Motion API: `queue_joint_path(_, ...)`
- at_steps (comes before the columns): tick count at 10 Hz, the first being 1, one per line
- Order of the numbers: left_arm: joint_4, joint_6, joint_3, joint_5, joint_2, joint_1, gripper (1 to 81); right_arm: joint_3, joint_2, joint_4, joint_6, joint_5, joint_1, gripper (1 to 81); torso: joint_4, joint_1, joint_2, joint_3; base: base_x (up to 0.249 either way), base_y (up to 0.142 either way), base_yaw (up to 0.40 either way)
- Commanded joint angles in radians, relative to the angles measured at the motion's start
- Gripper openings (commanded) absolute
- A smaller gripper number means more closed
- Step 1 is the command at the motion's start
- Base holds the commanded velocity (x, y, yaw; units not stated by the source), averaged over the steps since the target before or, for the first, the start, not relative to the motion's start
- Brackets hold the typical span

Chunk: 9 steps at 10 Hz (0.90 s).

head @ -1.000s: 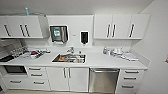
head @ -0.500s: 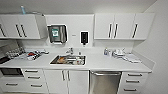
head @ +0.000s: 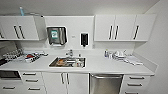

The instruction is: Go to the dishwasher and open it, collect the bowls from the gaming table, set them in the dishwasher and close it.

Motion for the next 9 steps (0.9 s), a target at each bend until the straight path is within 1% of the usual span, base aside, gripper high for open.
queue_joint_path(1, 0.009, 0.000, 0.013, 0.044, -0.026, -0.070, 81.1, 0.020, -0.034, -0.005, -0.003, -0.047, 0.072, 81.1, 0.000, 0.002, 0.000, 0.000, 0.135, 0.000, 0.000)
queue_joint_path(9, 0.010, 0.000, 0.006, 0.044, -0.023, -0.070, 81.1, 0.023, -0.032, -0.005, -0.003, -0.045, 0.072, 81.1, 0.000, 0.002, 0.001, 0.000, 0.134, 0.000, 0.000)
